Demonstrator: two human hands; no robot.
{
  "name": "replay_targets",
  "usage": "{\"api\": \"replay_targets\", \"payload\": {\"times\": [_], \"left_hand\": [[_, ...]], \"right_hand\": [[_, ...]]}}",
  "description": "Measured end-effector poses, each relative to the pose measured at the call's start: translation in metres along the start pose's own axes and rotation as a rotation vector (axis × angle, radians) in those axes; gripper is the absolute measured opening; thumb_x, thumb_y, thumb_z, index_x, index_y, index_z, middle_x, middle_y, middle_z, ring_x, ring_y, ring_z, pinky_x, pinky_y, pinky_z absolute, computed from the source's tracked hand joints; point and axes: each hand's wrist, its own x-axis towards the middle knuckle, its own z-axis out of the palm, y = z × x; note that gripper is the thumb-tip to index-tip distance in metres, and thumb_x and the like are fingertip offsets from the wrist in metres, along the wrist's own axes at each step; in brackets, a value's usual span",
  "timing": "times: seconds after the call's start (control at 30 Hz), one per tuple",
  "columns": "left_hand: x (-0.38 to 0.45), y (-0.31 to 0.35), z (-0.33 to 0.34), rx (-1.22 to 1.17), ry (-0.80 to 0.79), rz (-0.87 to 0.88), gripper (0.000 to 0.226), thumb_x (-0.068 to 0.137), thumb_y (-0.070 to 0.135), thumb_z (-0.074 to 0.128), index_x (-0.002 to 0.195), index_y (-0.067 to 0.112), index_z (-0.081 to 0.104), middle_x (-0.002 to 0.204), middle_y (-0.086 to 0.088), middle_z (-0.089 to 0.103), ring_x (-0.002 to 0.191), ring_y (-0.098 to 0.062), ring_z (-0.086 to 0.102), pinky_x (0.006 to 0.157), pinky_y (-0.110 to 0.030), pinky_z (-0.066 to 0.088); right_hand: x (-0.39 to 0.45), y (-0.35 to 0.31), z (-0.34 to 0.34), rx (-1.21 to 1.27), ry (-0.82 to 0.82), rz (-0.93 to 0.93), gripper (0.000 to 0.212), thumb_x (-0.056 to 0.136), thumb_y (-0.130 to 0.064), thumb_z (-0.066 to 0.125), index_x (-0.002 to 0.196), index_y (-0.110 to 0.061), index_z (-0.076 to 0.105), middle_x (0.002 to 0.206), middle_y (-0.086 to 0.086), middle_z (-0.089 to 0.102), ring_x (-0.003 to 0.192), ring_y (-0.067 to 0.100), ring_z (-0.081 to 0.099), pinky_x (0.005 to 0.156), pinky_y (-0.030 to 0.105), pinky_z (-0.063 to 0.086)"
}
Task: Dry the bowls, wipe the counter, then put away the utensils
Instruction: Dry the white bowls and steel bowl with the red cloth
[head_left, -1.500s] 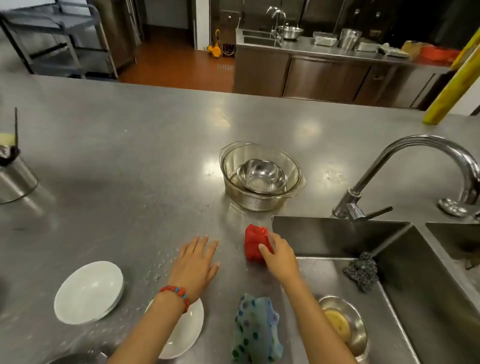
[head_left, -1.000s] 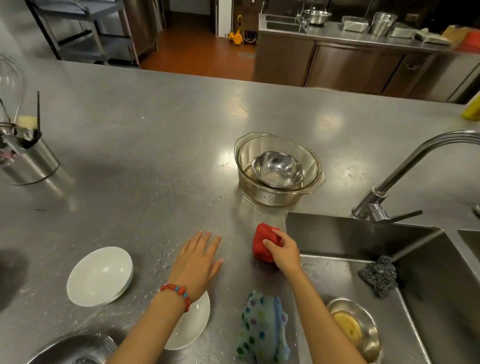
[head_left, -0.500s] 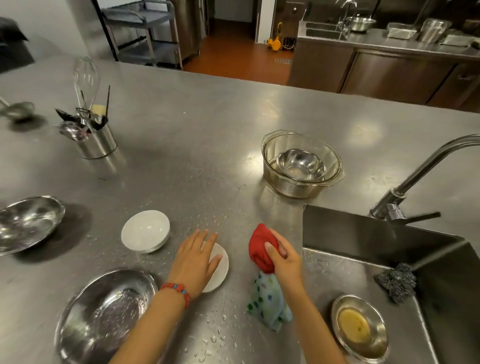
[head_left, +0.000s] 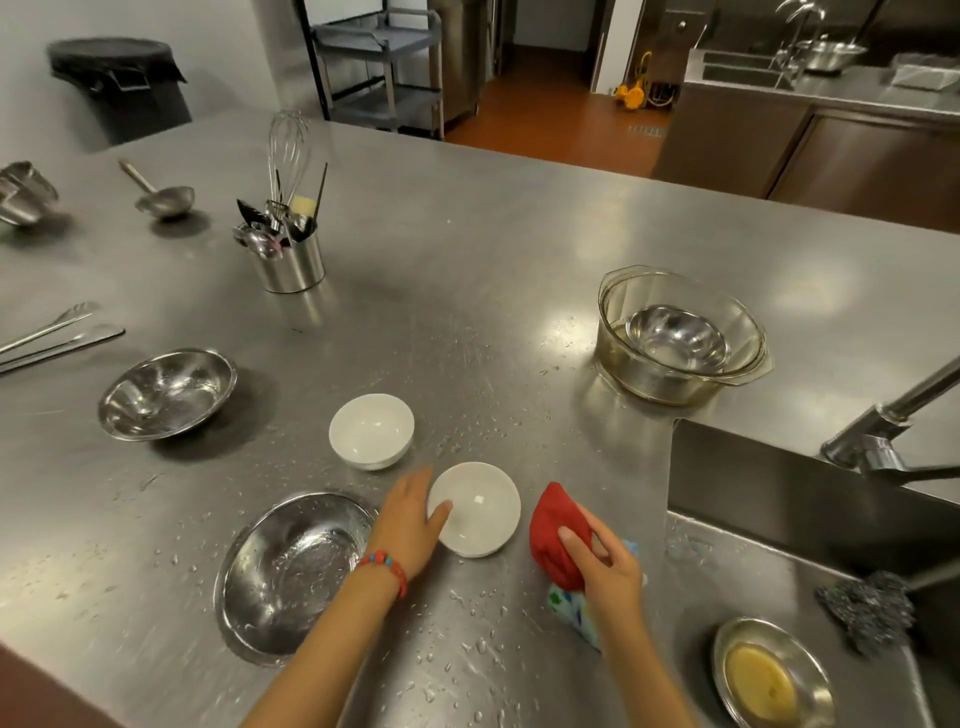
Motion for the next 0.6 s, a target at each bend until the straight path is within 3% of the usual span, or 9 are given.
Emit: {"api": "replay_targets", "payload": {"times": [0.1, 0.17, 0.23, 0.4, 0.6], "left_hand": [[0.024, -0.004, -0.004, -0.114, -0.134, -0.142, 0.056, 0.092, 0.024, 0.052, 0.14, 0.01, 0.028, 0.141, -0.016, 0.042, 0.123, -0.03, 0.046, 0.099, -0.038, 0.039], [0.038, -0.007, -0.008, -0.179, -0.285, -0.217, 0.052, 0.092, 0.022, 0.052, 0.138, 0.012, 0.032, 0.135, -0.015, 0.047, 0.107, -0.032, 0.054, 0.071, -0.037, 0.056], [0.048, -0.01, -0.01, -0.269, -0.425, -0.243, 0.045, 0.092, 0.017, 0.052, 0.135, 0.014, 0.039, 0.133, -0.014, 0.048, 0.105, -0.033, 0.053, 0.048, -0.029, 0.056], [0.06, -0.018, -0.01, -0.672, -0.594, -0.358, 0.042, 0.09, 0.003, 0.05, 0.13, 0.014, 0.045, 0.13, -0.014, 0.047, 0.11, -0.033, 0.048, 0.052, -0.038, 0.059], [0.061, -0.018, -0.009, -0.758, -0.612, -0.318, 0.045, 0.087, -0.008, 0.05, 0.126, 0.014, 0.049, 0.116, -0.012, 0.055, 0.105, -0.035, 0.051, 0.049, -0.04, 0.059]], "right_hand": [[0.001, 0.005, 0.003, 0.017, 0.011, 0.016, 0.046, 0.079, -0.014, 0.069, 0.123, -0.016, 0.057, 0.119, 0.012, 0.063, 0.109, 0.029, 0.06, 0.093, 0.046, 0.051], [0.002, 0.006, 0.004, 0.012, 0.039, 0.013, 0.046, 0.08, -0.013, 0.068, 0.124, -0.014, 0.056, 0.121, 0.014, 0.062, 0.11, 0.03, 0.059, 0.095, 0.048, 0.05], [0.002, 0.007, 0.006, 0.001, 0.074, 0.007, 0.047, 0.08, -0.014, 0.068, 0.125, -0.013, 0.056, 0.122, 0.014, 0.061, 0.112, 0.031, 0.057, 0.096, 0.051, 0.048], [-0.004, 0.003, 0.01, 0.003, 0.135, -0.006, 0.044, 0.081, -0.01, 0.066, 0.124, -0.01, 0.056, 0.118, 0.015, 0.063, 0.108, 0.032, 0.059, 0.091, 0.042, 0.051], [-0.015, -0.001, 0.01, 0.013, 0.21, -0.004, 0.042, 0.081, -0.011, 0.066, 0.122, -0.018, 0.058, 0.122, 0.016, 0.058, 0.11, 0.033, 0.057, 0.092, 0.044, 0.052]]}}
